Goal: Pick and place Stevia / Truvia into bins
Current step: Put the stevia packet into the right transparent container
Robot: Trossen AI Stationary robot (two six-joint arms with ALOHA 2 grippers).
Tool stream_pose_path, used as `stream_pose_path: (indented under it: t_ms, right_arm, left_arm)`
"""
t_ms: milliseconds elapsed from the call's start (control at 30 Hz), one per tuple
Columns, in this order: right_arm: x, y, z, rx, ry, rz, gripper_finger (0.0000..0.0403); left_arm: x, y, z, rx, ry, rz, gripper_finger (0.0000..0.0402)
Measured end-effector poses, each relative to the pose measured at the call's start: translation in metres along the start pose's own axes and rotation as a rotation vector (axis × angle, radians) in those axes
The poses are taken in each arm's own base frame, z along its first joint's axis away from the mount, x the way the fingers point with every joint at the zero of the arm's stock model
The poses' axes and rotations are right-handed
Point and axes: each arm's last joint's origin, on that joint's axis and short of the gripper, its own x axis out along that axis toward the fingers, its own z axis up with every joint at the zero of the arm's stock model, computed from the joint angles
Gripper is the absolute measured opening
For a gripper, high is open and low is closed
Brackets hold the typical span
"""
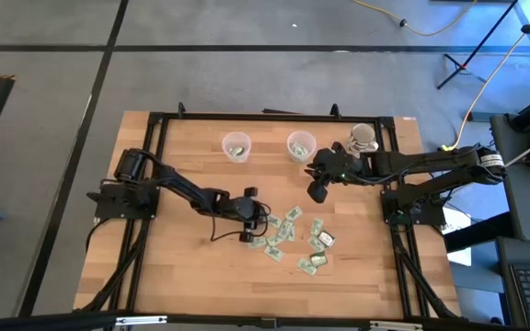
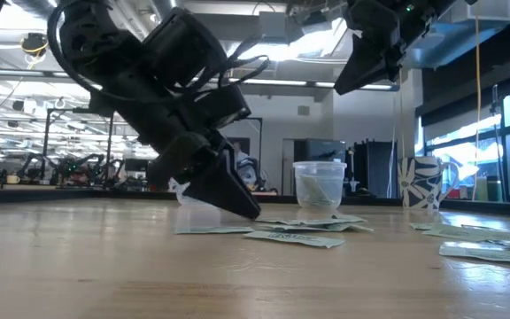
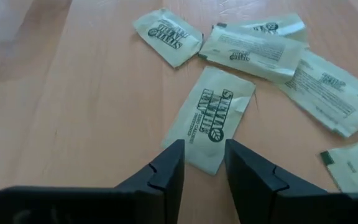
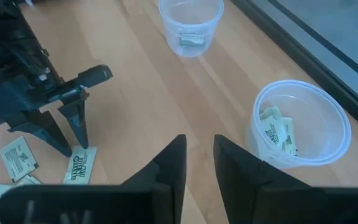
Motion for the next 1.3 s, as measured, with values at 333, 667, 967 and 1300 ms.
stream_pose_path:
  t_ms: [333, 667, 967, 1300]
  right_arm:
    - [0.000, 0.000, 0.000, 0.000, 0.001, 0.001, 0.0085]
    - [0.000, 0.000, 0.000, 0.000, 0.001, 0.002, 0.0085]
    - [0.003, 0.014, -0.005, -0.045, 0.019, 0.044, 0.0085]
    - [0.033, 0.044, -0.012, -0.064, 0.035, 0.176, 0.0085]
  left_arm:
    - [0.019, 0.002, -0.014, -0.096, 0.011, -0.020, 0.0085]
    - [0.018, 0.002, -0.013, -0.080, 0.001, -0.030, 0.0017]
    - [-0.008, 0.009, 0.006, 0.027, -0.015, 0.015, 0.0004]
    - [-0.043, 0.017, 0.041, 0.299, -0.105, 0.394, 0.0004]
